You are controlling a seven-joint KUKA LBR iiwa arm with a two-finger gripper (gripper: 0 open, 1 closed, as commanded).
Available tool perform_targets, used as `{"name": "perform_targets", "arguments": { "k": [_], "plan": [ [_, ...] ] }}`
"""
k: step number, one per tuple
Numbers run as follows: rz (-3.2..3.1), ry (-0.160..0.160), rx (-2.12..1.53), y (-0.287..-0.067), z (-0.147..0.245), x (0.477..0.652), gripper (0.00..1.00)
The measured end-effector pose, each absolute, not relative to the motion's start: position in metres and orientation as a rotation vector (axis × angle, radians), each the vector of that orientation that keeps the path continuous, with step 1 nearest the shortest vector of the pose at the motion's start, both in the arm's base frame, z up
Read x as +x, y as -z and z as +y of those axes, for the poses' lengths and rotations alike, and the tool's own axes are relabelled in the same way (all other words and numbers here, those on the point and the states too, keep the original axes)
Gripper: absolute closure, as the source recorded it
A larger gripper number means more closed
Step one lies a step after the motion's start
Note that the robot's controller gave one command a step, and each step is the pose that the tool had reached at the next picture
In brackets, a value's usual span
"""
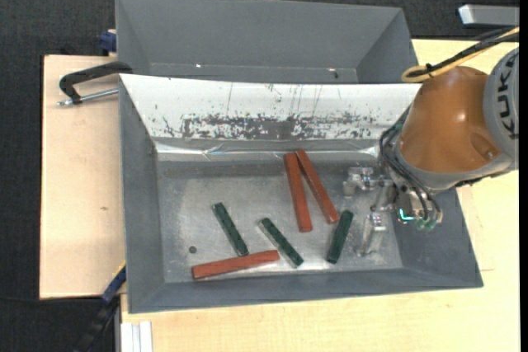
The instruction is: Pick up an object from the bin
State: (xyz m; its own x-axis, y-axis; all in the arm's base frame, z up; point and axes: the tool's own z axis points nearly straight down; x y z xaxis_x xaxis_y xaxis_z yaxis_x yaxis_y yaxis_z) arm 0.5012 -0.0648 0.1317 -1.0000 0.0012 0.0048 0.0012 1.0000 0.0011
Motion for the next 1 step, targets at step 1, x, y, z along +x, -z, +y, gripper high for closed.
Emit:
{"name": "perform_targets", "arguments": {
  "k": [1],
  "plan": [
    [-3.144,0.0,0.0,-0.1349,-0.0647,0.5031,0.0]
  ]
}}
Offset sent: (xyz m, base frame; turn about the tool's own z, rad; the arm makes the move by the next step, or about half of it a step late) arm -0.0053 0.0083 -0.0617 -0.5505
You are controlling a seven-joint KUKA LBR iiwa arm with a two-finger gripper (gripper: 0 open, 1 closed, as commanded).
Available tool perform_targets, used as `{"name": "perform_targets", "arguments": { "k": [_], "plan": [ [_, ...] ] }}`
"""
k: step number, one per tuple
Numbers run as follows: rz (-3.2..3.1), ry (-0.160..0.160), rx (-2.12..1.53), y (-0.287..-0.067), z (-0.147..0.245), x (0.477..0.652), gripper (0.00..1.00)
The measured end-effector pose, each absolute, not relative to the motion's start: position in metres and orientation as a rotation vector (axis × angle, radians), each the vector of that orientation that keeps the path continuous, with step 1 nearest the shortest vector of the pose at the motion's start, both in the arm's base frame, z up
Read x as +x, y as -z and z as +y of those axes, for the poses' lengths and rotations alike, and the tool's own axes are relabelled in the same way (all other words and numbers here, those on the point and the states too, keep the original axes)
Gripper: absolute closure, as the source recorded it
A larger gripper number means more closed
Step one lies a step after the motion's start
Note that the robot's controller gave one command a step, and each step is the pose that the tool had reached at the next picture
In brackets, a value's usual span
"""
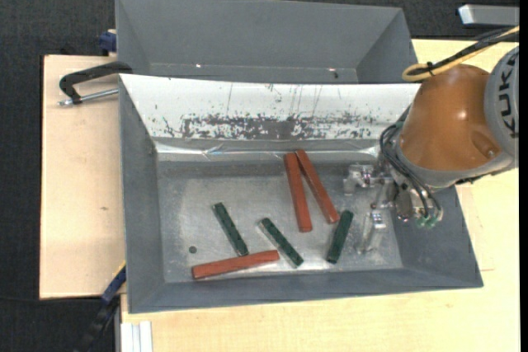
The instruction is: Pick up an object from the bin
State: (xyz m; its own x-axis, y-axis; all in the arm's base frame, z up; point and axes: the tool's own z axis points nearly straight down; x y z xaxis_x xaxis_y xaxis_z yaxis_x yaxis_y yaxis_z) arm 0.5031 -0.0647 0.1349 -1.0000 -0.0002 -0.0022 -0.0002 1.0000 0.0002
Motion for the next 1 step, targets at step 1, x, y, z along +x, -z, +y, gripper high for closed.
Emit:
{"name": "perform_targets", "arguments": {
  "k": [1],
  "plan": [
    [3.122,0.002,-0.291,-0.1155,-0.0619,0.5023,0.0]
  ]
}}
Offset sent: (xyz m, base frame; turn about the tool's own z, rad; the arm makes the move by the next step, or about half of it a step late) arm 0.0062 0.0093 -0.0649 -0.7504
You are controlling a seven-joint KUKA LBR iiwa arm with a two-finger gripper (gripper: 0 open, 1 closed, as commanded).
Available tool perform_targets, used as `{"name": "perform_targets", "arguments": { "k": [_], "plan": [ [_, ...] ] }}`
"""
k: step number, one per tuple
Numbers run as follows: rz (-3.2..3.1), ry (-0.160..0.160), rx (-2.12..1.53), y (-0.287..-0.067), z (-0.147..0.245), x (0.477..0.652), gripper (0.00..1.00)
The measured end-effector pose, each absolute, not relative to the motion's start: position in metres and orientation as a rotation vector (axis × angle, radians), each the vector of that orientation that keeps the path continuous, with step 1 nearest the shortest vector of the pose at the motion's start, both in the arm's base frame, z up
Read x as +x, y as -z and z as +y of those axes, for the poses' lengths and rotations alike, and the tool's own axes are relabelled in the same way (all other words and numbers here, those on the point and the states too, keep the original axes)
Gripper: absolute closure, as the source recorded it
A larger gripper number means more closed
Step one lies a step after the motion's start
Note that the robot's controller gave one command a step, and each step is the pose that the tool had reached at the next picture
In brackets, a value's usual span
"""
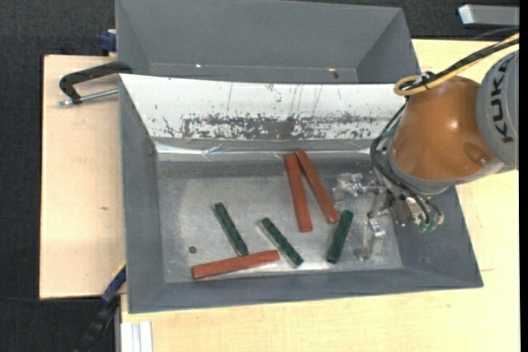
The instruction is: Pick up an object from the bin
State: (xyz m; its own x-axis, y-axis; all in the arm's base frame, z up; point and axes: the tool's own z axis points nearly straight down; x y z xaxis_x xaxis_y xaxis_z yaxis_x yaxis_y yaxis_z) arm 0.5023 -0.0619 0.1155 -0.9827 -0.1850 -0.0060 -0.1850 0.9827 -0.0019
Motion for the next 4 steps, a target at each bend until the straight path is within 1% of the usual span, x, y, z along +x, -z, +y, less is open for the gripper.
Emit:
{"name": "perform_targets", "arguments": {
  "k": [1,2,3,4],
  "plan": [
    [3.039,-0.001,-0.794,-0.092,-0.058,0.505,0.0],
    [2.937,0.0,-1.103,-0.071,-0.049,0.522,1.0],
    [2.937,0.0,-1.103,-0.071,-0.049,0.522,1.0],
    [2.939,0.002,-1.089,-0.213,-0.05,0.527,1.0]
  ]
}}
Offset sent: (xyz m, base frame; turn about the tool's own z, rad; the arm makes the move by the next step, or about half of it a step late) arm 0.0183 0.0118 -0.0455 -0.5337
